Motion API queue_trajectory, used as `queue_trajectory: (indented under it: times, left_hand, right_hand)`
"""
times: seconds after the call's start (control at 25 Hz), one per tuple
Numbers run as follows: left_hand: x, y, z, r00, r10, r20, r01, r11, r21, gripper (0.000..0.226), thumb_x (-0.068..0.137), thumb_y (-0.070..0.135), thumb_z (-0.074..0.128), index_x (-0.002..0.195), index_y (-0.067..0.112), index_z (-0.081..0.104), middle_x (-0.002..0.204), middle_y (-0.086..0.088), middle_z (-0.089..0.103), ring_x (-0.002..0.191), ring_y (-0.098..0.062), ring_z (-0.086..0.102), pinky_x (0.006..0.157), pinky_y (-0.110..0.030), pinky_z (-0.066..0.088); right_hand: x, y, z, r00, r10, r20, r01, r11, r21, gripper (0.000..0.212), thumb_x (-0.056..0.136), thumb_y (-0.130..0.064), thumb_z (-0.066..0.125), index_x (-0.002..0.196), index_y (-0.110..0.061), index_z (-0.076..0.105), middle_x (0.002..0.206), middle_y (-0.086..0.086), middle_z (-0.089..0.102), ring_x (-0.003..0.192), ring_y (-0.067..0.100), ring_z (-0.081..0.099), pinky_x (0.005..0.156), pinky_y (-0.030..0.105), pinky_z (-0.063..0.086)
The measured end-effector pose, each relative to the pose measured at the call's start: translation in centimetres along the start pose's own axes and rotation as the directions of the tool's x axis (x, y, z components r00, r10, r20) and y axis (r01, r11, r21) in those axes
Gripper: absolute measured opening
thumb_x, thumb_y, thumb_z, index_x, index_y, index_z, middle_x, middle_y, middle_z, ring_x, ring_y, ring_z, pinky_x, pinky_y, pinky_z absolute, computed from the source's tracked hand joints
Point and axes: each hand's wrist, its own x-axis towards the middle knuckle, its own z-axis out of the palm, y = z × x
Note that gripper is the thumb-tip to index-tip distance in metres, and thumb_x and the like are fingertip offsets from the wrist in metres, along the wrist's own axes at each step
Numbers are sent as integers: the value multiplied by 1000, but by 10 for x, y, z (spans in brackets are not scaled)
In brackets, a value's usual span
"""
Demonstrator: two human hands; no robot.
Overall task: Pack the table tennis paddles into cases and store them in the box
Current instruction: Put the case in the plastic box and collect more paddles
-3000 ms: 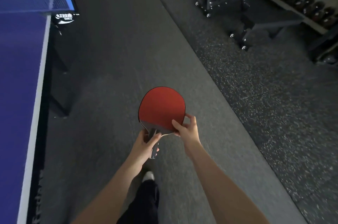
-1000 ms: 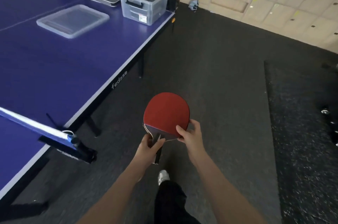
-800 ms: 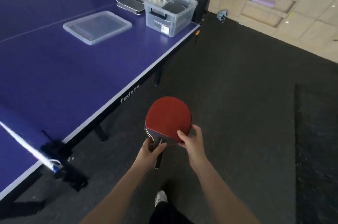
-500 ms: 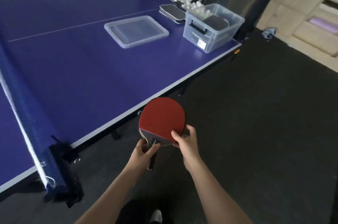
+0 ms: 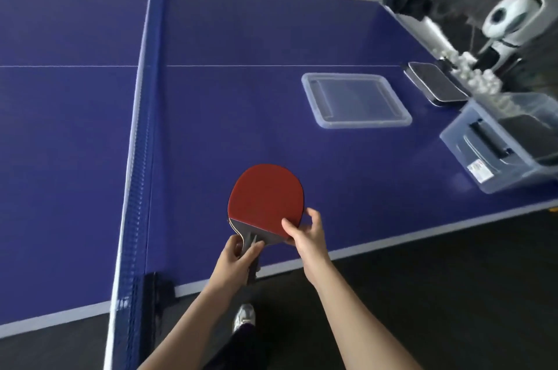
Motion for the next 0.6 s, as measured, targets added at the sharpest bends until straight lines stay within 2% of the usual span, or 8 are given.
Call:
queue_trajectory:
  times: [0.24, 0.36, 0.48, 0.52, 0.6]
  left_hand:
    - [46, 6, -44, 981, -92, -169, 69, 988, -137, 26, 90, 30, 64, 105, 11, 56, 81, -5, 62, 62, -9, 60, 55, -24, 50]
    - [53, 4, -58, 962, -148, -231, 102, 974, -201, 25, 90, 29, 64, 105, 10, 56, 77, -4, 58, 67, -16, 60, 57, -28, 51]
    - [61, 3, -69, 932, -192, -306, 131, 969, -209, 25, 90, 31, 64, 101, 10, 55, 78, -3, 57, 69, -18, 60, 65, -38, 56]
    - [63, 1, -72, 924, -202, -326, 139, 969, -206, 24, 90, 32, 65, 98, 12, 55, 78, -2, 57, 68, -16, 60, 66, -36, 56]
    - [64, -2, -75, 903, -205, -377, 155, 975, -157, 19, 88, 37, 65, 91, 20, 56, 82, 1, 58, 70, -12, 58, 58, -23, 52]
  right_hand:
    - [59, -14, 73, 985, 79, 154, -54, 986, -160, 55, 81, -25, 74, 123, -33, 40, 111, -2, 64, 95, 10, 64, 59, 10, 48]
    - [75, -13, 100, 970, 119, 211, -68, 970, -235, 56, 82, -24, 73, 127, -31, 40, 116, 2, 62, 97, 15, 65, 59, 12, 49]
    - [86, -12, 122, 955, 153, 253, -77, 955, -286, 57, 81, -24, 74, 128, -29, 41, 116, 3, 61, 98, 17, 64, 65, 18, 53]
    - [88, -11, 127, 952, 164, 258, -83, 950, -300, 57, 81, -23, 74, 128, -28, 41, 115, 3, 61, 98, 18, 64, 68, 22, 55]
    - [90, -8, 133, 948, 189, 256, -98, 939, -331, 54, 81, -24, 74, 124, -29, 42, 116, 5, 61, 100, 21, 64, 73, 26, 56]
